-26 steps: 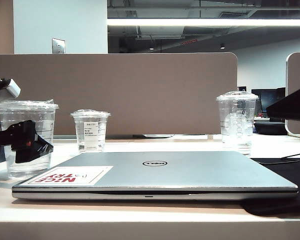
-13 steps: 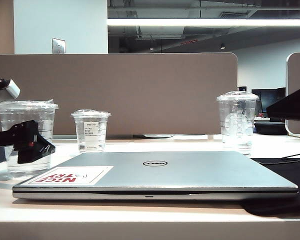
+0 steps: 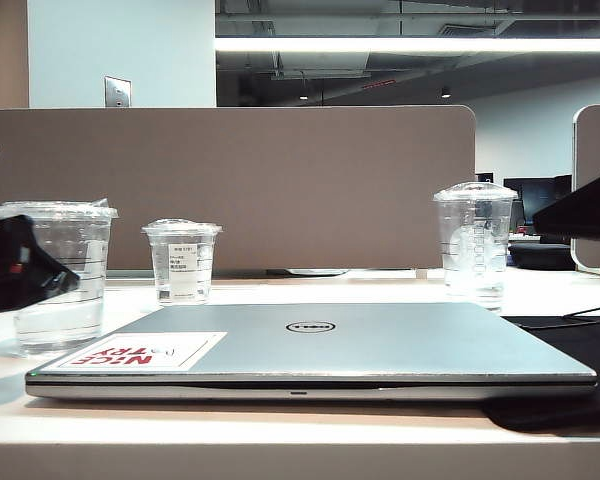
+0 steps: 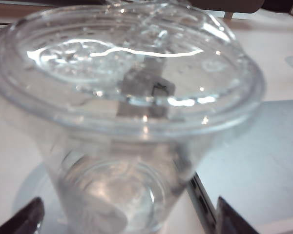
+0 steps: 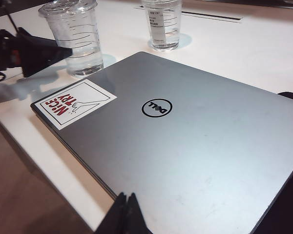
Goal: Pick up the coffee cup on the middle and place it on the left side of the laptop.
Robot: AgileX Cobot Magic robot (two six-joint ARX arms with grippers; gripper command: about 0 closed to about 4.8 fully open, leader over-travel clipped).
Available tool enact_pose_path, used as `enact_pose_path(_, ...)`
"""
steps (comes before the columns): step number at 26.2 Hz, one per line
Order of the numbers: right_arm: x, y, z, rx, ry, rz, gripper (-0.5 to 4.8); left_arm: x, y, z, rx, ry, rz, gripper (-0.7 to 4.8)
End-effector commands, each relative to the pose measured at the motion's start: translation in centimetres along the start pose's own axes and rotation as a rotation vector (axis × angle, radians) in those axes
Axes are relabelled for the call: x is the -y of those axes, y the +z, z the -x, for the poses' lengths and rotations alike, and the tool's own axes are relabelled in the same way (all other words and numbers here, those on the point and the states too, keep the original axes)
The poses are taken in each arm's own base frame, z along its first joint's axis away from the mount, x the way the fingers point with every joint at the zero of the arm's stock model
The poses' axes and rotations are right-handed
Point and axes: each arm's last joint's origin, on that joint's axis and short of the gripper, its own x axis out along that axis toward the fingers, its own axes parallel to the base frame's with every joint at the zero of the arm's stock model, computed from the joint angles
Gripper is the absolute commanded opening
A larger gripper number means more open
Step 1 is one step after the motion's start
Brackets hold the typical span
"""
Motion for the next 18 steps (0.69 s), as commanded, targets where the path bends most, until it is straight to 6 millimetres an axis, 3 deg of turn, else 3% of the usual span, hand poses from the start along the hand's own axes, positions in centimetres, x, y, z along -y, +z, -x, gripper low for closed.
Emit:
enact_pose_path(1, 0.0, 0.0, 0.0, 0.015, 0.002, 0.002, -0.05, 0.3, 0.3, 1.0, 0.036, -0.014, -0.007, 4.79)
enact_pose_path(14, 0.1, 0.2, 0.2, 0.041, -0.014, 0.002, -0.05, 0.8, 1.5, 2.0, 0.090, -0.105, 0.038, 4.69)
enact_pose_path(15, 0.2, 0.3, 0.2, 0.044, -0.019, 0.001, -0.05, 0.9, 1.6, 2.1, 0.093, -0.120, 0.043, 4.31)
enact_pose_path(16, 0.3, 0.4, 0.3, 0.058, -0.033, 0.000, -0.05, 1.0, 1.7, 2.2, 0.088, -0.157, 0.047, 3.29)
enact_pose_path(17, 0.5, 0.5, 0.4, 0.068, -0.050, -0.002, -0.05, 1.1, 1.8, 2.3, 0.074, -0.185, 0.051, 1.07)
enact_pose_path(18, 0.6, 0.5, 0.4, 0.076, -0.062, -0.003, -0.05, 1.2, 1.8, 2.4, 0.065, -0.194, 0.052, 0.18)
